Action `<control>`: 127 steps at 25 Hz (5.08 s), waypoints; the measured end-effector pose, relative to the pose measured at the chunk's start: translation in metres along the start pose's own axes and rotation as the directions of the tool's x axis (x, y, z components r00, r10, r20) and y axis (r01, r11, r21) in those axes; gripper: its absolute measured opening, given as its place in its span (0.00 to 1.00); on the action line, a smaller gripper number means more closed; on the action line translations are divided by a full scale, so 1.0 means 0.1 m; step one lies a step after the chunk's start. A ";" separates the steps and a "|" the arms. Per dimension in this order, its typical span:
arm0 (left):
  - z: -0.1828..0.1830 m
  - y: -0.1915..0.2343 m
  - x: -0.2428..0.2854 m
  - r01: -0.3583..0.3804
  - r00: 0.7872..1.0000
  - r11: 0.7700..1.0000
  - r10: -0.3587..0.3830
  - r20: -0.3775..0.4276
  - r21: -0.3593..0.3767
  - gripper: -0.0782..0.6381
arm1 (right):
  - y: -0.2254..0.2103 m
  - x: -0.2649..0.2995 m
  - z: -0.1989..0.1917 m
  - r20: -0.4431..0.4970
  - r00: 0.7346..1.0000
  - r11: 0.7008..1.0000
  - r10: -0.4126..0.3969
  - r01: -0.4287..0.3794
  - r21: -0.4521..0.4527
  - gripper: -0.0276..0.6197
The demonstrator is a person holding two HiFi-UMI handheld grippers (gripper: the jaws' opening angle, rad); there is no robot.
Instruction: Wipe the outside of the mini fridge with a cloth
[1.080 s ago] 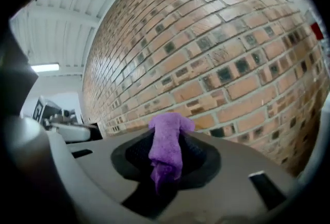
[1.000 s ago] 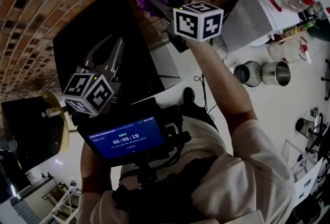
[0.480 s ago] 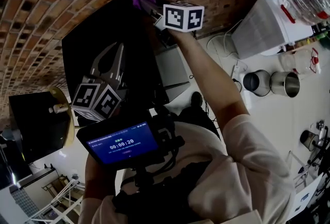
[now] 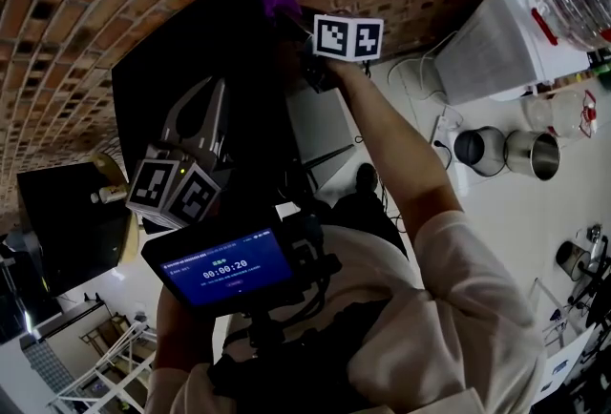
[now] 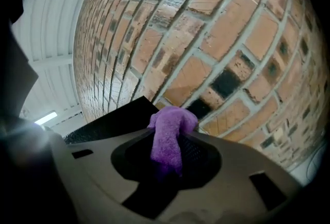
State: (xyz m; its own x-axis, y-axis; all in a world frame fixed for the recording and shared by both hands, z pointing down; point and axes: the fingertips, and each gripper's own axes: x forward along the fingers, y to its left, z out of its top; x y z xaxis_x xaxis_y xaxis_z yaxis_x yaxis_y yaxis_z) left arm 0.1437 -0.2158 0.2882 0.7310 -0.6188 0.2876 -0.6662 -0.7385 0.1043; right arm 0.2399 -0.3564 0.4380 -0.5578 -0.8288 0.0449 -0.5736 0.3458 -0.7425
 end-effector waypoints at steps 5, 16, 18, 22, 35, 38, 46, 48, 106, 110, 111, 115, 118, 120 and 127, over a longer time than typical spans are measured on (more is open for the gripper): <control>0.01 0.00 0.00 -0.001 1.000 1.000 0.001 0.000 0.000 0.12 | -0.21 0.02 -0.21 -0.047 0.998 0.999 -0.032 0.032 0.001 0.20; 0.01 -0.01 0.00 -0.002 1.000 1.000 0.002 -0.002 -0.001 0.11 | -0.95 0.02 -0.95 -0.219 0.962 0.985 -0.164 0.171 0.015 0.20; 0.01 -0.01 0.00 -0.002 1.000 1.000 0.002 -0.001 -0.001 0.11 | -1.05 0.03 -1.06 -0.237 0.956 0.982 -0.176 0.185 0.019 0.20; 0.02 -0.02 0.01 -0.001 1.000 1.000 0.001 0.001 -0.001 0.11 | -1.25 0.03 -1.24 -0.279 0.937 0.975 -0.212 0.220 -0.004 0.20; 0.00 0.04 -0.02 -0.018 1.000 1.000 0.018 0.012 -0.014 0.11 | -1.73 -0.10 -1.46 -0.348 0.858 0.925 -0.379 0.342 -0.164 0.20; -0.01 0.05 -0.03 -0.017 1.000 1.000 0.017 0.009 -0.013 0.11 | -1.75 -0.24 -1.32 -0.311 0.863 0.917 -0.398 0.368 -0.154 0.20; -0.02 0.06 -0.02 -0.015 1.000 1.000 0.015 0.007 -0.013 0.11 | -0.97 -0.59 -0.48 -0.102 0.968 0.973 -0.230 0.225 -0.054 0.20; -0.01 0.06 -0.02 -0.015 1.000 1.000 0.015 0.008 -0.015 0.11 | -0.57 -0.67 -0.23 -0.041 0.987 0.987 -0.153 0.151 -0.061 0.21; 0.03 0.04 -0.03 -0.015 1.000 1.000 0.015 0.027 -0.009 0.11 | -0.22 -0.98 -1.35 -0.148 0.985 0.995 -0.092 0.086 -0.047 0.20; 0.03 0.04 -0.03 -0.015 1.000 1.000 0.015 0.027 -0.009 0.11 | -0.43 -0.97 -1.52 -0.191 0.973 0.990 -0.130 0.117 -0.074 0.20; 0.03 0.04 -0.03 -0.015 1.000 1.000 0.015 0.027 -0.009 0.11 | -0.49 -0.97 -1.57 -0.207 0.968 0.989 -0.141 0.127 -0.080 0.20; 0.03 0.04 -0.03 -0.016 1.000 1.000 0.016 0.024 -0.009 0.11 | -0.70 -0.98 -1.77 -0.258 0.949 0.983 -0.180 0.162 -0.089 0.20; 0.03 0.04 -0.03 -0.015 1.000 1.000 0.016 0.025 -0.009 0.11 | -0.79 -0.96 -1.89 -0.285 0.939 0.980 -0.195 0.178 -0.083 0.20; 0.04 0.04 -0.03 -0.015 1.000 1.000 0.016 0.025 -0.008 0.11 | -0.89 -0.95 -1.97 -0.304 0.929 0.977 -0.211 0.194 -0.085 0.20; 0.03 0.04 -0.03 -0.016 1.000 1.000 0.016 0.023 -0.009 0.11 | -1.22 -0.93 -2.20 -0.395 0.869 0.954 -0.298 0.256 -0.157 0.20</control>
State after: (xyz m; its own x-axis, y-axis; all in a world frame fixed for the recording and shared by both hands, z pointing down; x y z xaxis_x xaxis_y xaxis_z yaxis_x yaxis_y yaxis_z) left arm 0.1397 -0.2174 0.2850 0.7233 -0.6365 0.2677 -0.6791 -0.7261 0.1083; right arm 0.2302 -0.2248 0.6714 -0.5506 -0.6496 0.5243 -0.7841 0.1871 -0.5917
